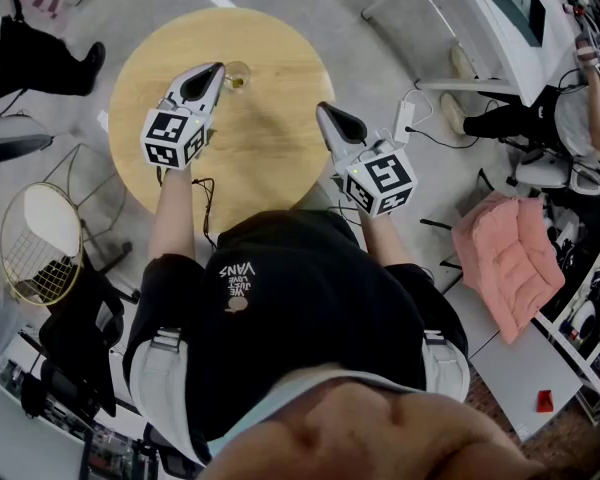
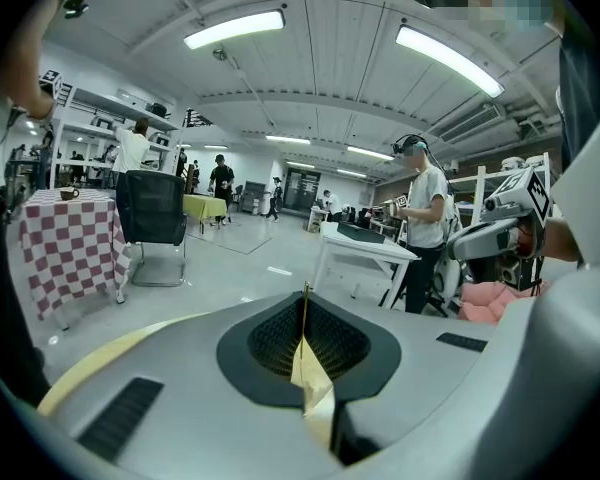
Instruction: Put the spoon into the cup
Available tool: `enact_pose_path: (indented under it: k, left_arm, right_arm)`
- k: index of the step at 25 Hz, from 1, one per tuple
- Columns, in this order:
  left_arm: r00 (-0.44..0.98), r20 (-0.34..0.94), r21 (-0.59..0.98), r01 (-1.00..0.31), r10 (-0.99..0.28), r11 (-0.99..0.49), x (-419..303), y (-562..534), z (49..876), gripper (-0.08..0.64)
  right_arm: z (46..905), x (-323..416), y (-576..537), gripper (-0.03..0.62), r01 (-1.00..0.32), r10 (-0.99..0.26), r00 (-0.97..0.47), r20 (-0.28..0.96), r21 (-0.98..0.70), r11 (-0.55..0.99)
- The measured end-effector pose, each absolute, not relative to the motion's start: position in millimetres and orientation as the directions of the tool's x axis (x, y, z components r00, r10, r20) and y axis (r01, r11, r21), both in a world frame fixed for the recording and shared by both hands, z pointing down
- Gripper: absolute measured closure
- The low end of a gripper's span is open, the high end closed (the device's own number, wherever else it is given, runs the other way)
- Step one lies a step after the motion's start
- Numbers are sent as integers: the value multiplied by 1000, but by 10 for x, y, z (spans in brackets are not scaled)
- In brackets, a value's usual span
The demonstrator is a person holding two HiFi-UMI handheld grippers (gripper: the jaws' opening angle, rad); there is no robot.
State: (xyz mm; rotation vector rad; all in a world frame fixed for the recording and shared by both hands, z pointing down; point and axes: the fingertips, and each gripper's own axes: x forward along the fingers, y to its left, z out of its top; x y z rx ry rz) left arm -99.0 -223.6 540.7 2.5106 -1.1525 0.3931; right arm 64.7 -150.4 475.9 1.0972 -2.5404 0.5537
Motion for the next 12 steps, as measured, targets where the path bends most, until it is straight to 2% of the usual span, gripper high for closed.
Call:
enact_pose_path:
  k: [12]
  left_arm:
    - [626,409,205,-772,-664,-602,-952,-2226,5486,549]
  right_arm:
    - [4729,702,-1466,594,-750,-628,-649,429,-222,623]
